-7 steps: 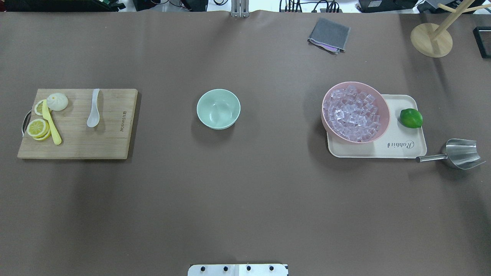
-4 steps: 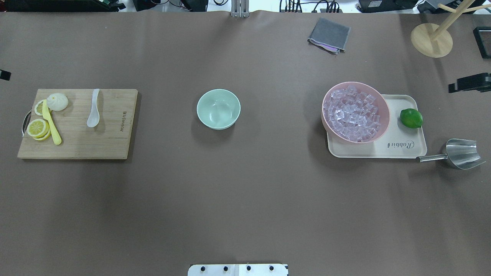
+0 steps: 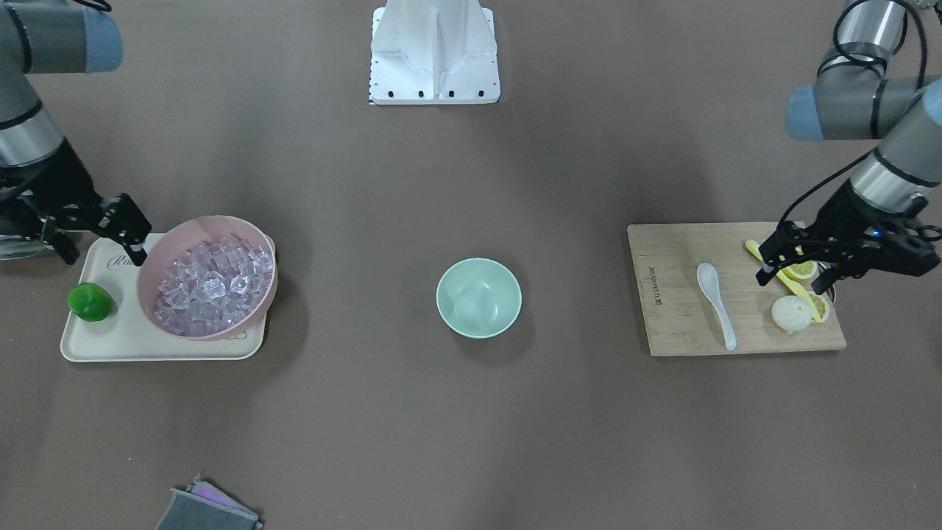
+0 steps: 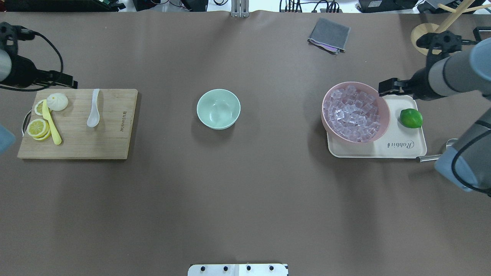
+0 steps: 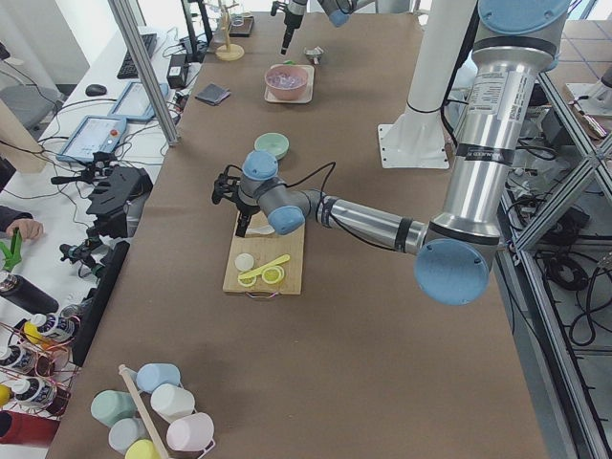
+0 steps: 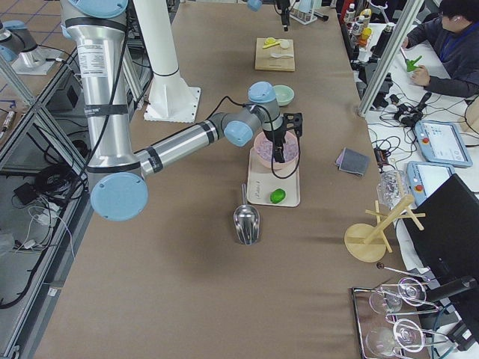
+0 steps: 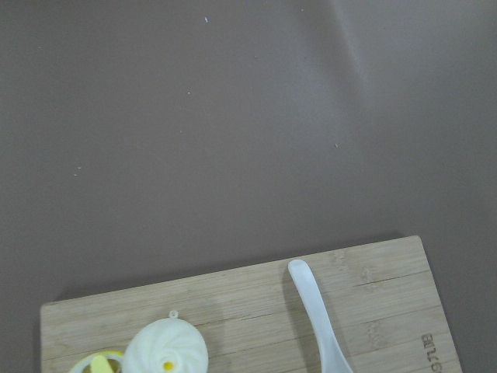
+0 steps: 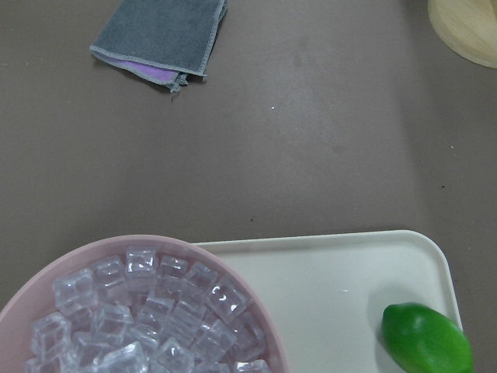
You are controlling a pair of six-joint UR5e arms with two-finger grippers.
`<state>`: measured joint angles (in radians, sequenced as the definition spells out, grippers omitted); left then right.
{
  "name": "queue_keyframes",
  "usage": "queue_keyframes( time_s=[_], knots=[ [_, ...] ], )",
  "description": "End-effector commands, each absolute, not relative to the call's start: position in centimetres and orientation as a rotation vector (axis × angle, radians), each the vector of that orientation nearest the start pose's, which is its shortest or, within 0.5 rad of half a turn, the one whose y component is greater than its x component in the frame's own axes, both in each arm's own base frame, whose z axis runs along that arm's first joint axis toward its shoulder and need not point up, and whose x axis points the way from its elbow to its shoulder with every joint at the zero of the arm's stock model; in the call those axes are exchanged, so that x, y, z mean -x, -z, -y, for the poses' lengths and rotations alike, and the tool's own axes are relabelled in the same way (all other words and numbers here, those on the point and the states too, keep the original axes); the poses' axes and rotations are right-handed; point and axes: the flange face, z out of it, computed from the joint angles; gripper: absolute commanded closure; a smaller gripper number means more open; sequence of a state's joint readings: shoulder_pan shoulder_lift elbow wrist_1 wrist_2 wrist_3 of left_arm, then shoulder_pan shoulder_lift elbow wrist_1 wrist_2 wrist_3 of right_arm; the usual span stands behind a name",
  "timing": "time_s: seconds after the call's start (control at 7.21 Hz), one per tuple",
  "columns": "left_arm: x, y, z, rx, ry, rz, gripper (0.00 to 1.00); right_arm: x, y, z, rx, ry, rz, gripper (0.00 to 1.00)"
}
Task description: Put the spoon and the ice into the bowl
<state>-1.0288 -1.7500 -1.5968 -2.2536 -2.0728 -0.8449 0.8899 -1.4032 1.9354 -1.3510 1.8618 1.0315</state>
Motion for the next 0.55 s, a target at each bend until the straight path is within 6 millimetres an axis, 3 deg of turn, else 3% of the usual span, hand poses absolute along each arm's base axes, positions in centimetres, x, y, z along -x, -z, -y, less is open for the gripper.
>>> queue_keyframes(
  time_s=[0.0,0.28,0.42],
  knots=[
    [-28.2,-49.2,55.3,-0.37,0.1,-0.848,0.18,31.9,-35.4,48.3,-0.282,-0.216,0.688,0.0],
    [-30.4,-50.6,55.9,-0.373,0.088,-0.839,0.43,32.3,-35.2,48.0,-0.287,-0.208,0.692,0.0],
    [-31.0,-50.7,56.4,-0.376,0.088,-0.842,0.44,32.3,-35.1,48.0,-0.29,-0.207,0.696,0.0]
  ],
)
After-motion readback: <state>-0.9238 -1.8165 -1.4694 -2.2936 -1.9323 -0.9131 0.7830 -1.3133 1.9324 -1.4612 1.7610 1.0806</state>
